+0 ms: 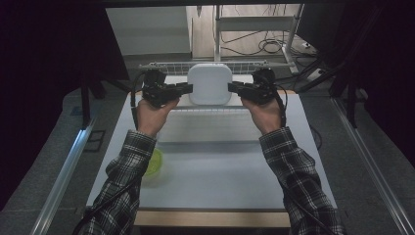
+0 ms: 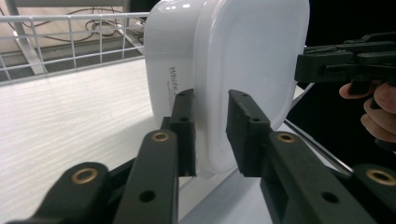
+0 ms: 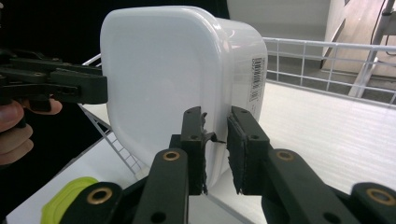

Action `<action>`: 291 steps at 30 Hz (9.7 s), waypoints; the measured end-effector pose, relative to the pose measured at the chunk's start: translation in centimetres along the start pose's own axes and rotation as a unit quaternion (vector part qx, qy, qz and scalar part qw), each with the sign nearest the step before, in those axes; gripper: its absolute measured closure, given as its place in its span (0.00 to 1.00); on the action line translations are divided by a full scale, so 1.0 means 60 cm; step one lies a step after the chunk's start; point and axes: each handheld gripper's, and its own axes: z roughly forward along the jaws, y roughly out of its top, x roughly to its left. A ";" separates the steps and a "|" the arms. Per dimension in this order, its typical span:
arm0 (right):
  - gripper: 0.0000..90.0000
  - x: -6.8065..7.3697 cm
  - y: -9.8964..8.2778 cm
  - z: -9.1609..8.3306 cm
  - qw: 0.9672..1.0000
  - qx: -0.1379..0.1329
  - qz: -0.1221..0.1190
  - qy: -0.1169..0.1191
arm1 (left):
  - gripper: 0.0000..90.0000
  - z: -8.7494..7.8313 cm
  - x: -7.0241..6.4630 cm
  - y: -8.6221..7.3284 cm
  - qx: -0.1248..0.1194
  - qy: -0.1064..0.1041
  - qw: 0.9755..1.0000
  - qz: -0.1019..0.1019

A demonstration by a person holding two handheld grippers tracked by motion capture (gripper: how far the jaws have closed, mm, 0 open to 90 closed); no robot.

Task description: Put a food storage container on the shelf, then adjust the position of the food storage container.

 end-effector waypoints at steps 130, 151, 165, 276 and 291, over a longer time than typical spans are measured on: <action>0.53 -0.011 -0.044 0.002 0.997 0.022 -0.065 -0.033 | 0.43 0.005 0.009 -0.054 0.014 0.092 0.994 0.055; 0.16 0.041 -0.132 -0.040 0.993 0.055 -0.104 0.007 | 0.06 -0.043 -0.059 -0.179 0.076 0.058 0.986 0.136; 0.07 0.030 -0.195 -0.064 0.993 0.068 -0.101 0.004 | 0.02 -0.047 -0.057 -0.248 0.069 0.037 0.988 0.135; 0.05 -0.011 -0.408 -0.109 0.983 0.158 -0.087 -0.032 | 1.00 -0.177 0.151 -0.388 0.082 0.205 0.974 -0.039; 0.06 -0.009 -0.411 -0.105 0.981 0.170 -0.092 -0.033 | 1.00 -0.156 0.139 -0.393 0.099 0.210 0.972 -0.040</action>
